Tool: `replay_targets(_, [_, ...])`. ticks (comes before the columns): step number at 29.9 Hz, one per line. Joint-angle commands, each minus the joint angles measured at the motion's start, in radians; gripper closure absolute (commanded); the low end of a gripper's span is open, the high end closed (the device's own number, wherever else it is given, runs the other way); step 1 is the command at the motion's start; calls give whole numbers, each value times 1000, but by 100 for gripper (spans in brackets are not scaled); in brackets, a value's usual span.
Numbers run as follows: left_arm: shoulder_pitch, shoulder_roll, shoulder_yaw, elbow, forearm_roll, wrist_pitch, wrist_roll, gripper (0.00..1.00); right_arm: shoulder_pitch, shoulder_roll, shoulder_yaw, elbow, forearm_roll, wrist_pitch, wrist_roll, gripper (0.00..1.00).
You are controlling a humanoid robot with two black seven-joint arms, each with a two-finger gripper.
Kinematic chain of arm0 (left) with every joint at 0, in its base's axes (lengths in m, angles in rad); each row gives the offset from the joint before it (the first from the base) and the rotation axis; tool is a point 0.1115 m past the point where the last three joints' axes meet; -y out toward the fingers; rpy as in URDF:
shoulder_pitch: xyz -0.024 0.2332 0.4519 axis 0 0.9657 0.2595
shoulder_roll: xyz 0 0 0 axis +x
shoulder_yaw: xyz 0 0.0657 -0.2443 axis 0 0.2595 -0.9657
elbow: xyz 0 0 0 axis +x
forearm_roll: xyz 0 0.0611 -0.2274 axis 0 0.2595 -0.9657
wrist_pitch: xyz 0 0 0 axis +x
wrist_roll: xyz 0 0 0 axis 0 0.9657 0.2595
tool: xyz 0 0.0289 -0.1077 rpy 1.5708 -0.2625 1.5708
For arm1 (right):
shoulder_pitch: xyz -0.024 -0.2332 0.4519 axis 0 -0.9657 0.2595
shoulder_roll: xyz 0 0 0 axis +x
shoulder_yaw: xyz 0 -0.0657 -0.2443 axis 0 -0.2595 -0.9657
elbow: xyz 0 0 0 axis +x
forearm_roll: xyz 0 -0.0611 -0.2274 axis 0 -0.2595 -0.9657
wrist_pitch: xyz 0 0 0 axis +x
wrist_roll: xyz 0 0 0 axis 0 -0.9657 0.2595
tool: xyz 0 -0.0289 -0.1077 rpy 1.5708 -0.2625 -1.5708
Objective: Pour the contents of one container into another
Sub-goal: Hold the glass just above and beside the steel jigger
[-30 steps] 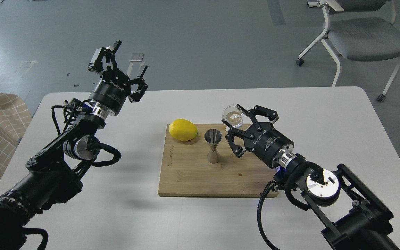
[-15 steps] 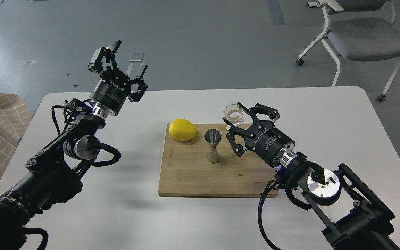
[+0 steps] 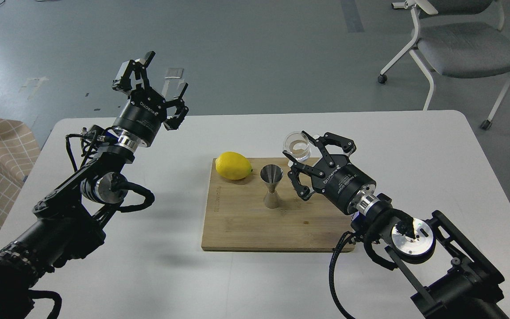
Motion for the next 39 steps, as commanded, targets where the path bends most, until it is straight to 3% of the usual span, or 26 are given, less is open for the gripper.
replay_targets(1, [0,0,0,1,0,0,0,2,-2,-4,-1,1,-11,0,0,61])
replay_targets(39, [0,1,1,-1,0,0,0,2,1,-33,-13,36,-134,1,-2,61])
